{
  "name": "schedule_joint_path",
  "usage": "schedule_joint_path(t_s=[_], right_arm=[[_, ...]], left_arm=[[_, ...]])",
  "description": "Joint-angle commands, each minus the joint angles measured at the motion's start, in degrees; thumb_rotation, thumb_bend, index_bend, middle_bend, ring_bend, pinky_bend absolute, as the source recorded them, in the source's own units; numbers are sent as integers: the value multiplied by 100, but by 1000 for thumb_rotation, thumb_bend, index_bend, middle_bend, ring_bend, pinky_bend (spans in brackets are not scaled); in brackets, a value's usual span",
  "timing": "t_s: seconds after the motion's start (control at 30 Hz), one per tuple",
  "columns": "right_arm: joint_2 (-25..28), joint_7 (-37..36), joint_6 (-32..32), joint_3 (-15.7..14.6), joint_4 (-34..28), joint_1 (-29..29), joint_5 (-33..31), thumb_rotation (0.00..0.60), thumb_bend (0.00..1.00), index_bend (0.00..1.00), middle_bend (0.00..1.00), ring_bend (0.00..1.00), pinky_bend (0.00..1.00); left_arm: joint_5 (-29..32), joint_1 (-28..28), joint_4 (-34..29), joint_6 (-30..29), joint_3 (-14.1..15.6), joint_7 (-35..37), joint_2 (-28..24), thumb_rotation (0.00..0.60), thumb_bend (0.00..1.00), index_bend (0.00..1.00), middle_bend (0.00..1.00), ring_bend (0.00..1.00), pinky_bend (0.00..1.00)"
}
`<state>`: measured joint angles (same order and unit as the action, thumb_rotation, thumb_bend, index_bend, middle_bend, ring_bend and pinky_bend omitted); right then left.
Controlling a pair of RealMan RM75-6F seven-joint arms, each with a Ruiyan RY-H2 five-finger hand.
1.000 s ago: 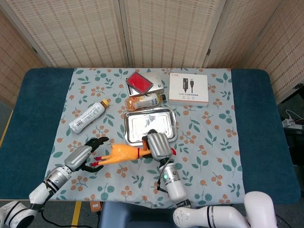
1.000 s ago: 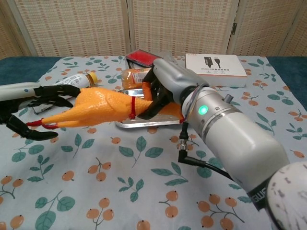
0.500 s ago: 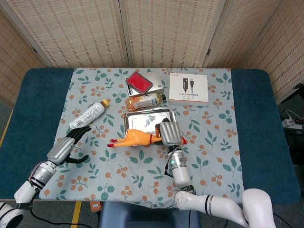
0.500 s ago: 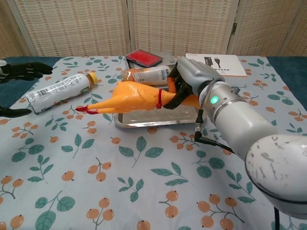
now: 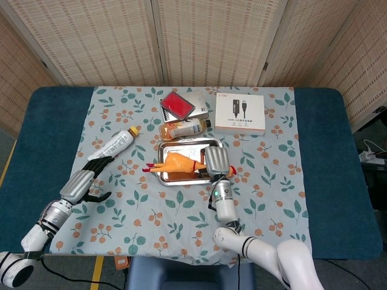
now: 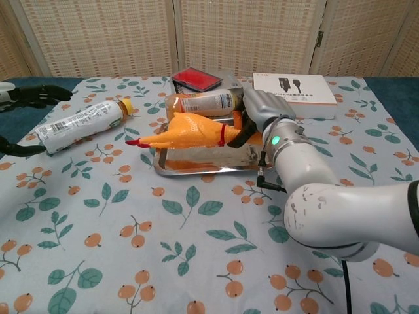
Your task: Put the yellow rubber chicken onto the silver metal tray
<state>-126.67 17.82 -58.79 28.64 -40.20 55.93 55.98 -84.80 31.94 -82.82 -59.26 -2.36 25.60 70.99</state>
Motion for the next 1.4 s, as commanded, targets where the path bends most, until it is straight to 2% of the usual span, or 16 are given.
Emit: schedule_joint_path(t_s=[0.03,0.2,0.33,0.53,0.73,0.97,1.13,1.3,1.4], right_arm=[[-161,-305,182,-24,405,190,191,600,179,782,719,660,953],[-108,-523,314,-154,546,174,364,600,177,470,463,421,736],[76,-516,437,-273,362,39,428,600,176,212,282,250,580],[439,-193,475,-347,-219,-182,365,600,176,48,155,133,468],[870,366,626,-423,-939,-418,80,600,157,0,74,58,350],[1152,565,626,-433,-1431,-517,-98,600,112,0,3,0,249],[1237,678,672,-443,-1550,-504,-189,600,87,0,0,0,180],[1369,749,785,-486,-1769,-499,-308,600,52,0,0,0,24],[1402,595,805,-491,-1829,-499,-283,600,45,0,0,0,1]], left_arm=[[20,12,41,12,-25,39,23,600,316,0,0,0,0],[31,29,81,31,-51,90,43,600,321,0,0,0,0],[44,26,75,41,-54,101,38,600,320,0,0,0,0],[93,20,14,59,-73,75,18,600,321,0,0,0,0],[106,37,-79,134,-82,257,-42,600,321,0,0,0,0],[135,49,-47,144,-121,278,-47,600,320,0,0,0,0],[161,46,-51,147,-133,261,-39,600,319,0,0,0,0],[191,72,-42,199,-153,259,-17,600,321,0,0,0,0],[185,69,-47,194,-154,269,-21,600,321,0,0,0,0]])
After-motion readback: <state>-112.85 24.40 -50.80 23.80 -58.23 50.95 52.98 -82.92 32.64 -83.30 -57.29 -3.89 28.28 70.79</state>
